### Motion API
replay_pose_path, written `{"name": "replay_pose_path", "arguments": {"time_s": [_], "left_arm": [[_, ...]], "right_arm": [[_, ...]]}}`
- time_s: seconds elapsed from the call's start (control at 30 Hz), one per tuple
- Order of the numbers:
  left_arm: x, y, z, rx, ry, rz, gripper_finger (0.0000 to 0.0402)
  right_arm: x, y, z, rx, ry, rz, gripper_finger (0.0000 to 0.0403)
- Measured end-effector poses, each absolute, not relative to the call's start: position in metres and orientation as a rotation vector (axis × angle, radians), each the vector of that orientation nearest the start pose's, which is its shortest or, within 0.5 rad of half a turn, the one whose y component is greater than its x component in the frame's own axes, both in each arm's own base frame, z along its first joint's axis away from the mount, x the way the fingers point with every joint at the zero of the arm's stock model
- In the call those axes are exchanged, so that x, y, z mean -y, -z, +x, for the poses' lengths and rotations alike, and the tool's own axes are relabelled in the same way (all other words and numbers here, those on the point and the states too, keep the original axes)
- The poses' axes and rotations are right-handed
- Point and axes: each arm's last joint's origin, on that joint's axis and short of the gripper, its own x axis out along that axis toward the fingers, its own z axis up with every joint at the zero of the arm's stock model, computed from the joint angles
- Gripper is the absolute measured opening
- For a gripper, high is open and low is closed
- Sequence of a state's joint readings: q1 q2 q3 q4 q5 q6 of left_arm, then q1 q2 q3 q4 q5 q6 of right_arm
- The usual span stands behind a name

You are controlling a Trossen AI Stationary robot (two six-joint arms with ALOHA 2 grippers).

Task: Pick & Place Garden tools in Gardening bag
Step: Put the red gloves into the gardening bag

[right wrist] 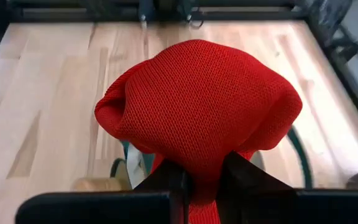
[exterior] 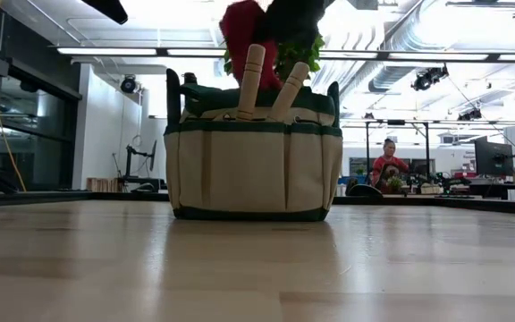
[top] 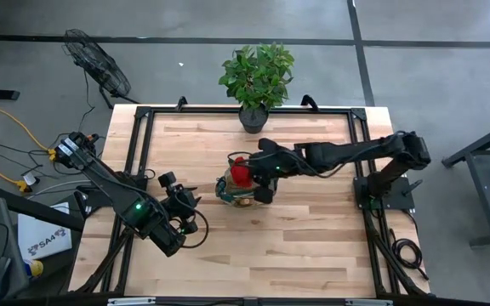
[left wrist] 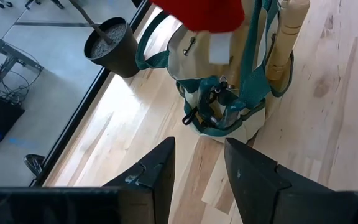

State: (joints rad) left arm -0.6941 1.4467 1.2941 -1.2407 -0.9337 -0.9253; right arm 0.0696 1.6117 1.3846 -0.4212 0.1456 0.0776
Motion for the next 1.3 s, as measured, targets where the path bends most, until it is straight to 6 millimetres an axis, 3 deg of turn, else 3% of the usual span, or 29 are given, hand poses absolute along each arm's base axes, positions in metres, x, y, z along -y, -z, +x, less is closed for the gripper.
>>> {"name": "replay_pose_path", "arguments": {"time_s": [0.27,0.7,1.3], "left_arm": [[0.145,-0.303,0.210,-0.735,-0.578,0.160,0.0134],[0.143,-0.275,0.208,-0.754,-0.600,0.159,0.0134],[0.144,-0.276,0.209,-0.744,-0.591,0.159,0.0134]], "right_arm": [[-0.012,-0.293,0.365,-0.740,0.080,0.031,0.0032],[-0.011,-0.282,0.359,-0.856,0.075,0.032,0.0035],[-0.011,-0.282,0.360,-0.851,0.086,0.052,0.0133]]}}
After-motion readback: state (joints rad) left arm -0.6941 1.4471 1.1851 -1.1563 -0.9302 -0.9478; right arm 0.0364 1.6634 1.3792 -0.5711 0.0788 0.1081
